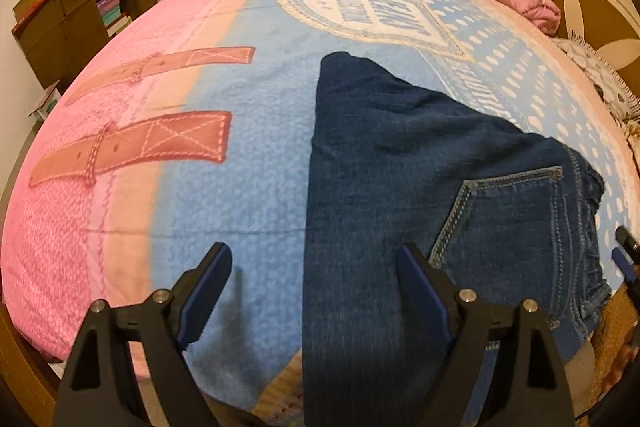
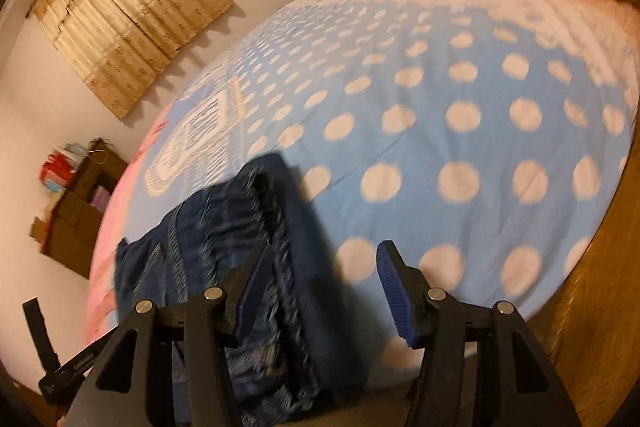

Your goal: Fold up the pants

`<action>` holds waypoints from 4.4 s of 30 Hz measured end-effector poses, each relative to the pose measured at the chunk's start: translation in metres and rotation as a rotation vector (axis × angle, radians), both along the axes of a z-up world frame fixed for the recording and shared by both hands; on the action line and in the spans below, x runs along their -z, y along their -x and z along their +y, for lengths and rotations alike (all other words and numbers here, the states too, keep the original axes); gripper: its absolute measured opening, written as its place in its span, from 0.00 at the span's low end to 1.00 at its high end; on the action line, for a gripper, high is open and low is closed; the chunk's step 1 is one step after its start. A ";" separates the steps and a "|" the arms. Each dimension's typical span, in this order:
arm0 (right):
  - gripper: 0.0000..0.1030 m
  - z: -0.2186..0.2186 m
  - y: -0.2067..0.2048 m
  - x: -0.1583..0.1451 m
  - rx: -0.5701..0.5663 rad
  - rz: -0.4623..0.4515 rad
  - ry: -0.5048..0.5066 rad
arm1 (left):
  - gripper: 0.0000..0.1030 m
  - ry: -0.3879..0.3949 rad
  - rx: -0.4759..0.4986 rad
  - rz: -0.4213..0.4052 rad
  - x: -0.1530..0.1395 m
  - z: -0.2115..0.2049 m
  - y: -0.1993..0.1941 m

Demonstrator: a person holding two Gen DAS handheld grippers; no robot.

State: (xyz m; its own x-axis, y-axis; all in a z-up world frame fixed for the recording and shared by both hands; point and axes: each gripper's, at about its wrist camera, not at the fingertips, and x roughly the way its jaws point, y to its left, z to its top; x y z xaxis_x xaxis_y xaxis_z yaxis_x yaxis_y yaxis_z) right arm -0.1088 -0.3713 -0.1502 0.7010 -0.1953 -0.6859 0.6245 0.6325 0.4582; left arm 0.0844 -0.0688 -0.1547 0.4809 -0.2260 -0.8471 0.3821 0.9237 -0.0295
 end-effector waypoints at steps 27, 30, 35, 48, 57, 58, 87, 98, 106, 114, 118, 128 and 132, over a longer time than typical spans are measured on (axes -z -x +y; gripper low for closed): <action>0.58 -0.002 -0.037 -0.032 -0.185 -0.151 0.004 | 0.95 0.161 0.013 -0.079 -0.022 0.019 0.005; 0.58 0.013 -0.083 -0.052 -0.386 -0.235 -0.111 | 0.95 0.115 0.059 -0.122 -0.016 -0.002 0.016; 0.26 0.058 -0.202 -0.045 -0.664 -0.196 -0.331 | 0.95 0.106 0.020 -0.023 0.022 -0.004 0.017; 0.11 0.169 -0.359 0.015 -0.973 0.277 -0.030 | 1.00 0.123 0.031 -0.216 0.038 -0.001 0.043; 0.08 0.154 -0.386 0.007 -0.900 0.165 -0.117 | 1.00 0.134 0.038 -0.232 0.039 -0.002 0.057; 0.08 0.144 -0.374 -0.009 -0.877 0.094 -0.098 | 1.00 0.136 0.037 -0.233 0.039 -0.002 0.058; 0.00 -0.016 -0.054 0.024 -0.474 0.154 0.031 | 1.00 0.119 0.064 -0.146 0.028 0.001 0.048; 0.63 -0.070 -0.007 0.044 -0.282 -0.199 -0.298 | 1.00 0.210 0.024 -0.068 -0.007 0.029 -0.005; 0.65 -0.015 -0.044 0.057 -0.377 -0.059 -0.186 | 1.00 0.164 0.015 -0.030 0.012 0.016 -0.017; 0.65 0.002 -0.050 0.044 -0.428 -0.032 -0.196 | 1.00 0.108 0.025 -0.063 0.016 0.010 -0.017; 0.66 0.008 -0.054 0.049 -0.331 0.016 -0.170 | 1.00 0.090 0.029 -0.067 0.016 0.009 -0.017; 0.69 0.019 -0.061 0.042 -0.308 0.075 -0.097 | 1.00 0.065 0.002 0.043 0.013 0.010 -0.027; 0.71 0.023 -0.064 0.041 -0.312 0.088 -0.080 | 1.00 0.096 0.021 0.067 0.008 0.012 -0.025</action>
State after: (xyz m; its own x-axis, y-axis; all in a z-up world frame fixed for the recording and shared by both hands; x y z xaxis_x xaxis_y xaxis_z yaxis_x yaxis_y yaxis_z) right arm -0.0448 -0.3488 -0.1913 0.6557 0.0766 -0.7512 0.4460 0.7634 0.4672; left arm 0.1093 -0.0566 -0.1631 0.4183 -0.3168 -0.8513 0.3954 0.9072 -0.1433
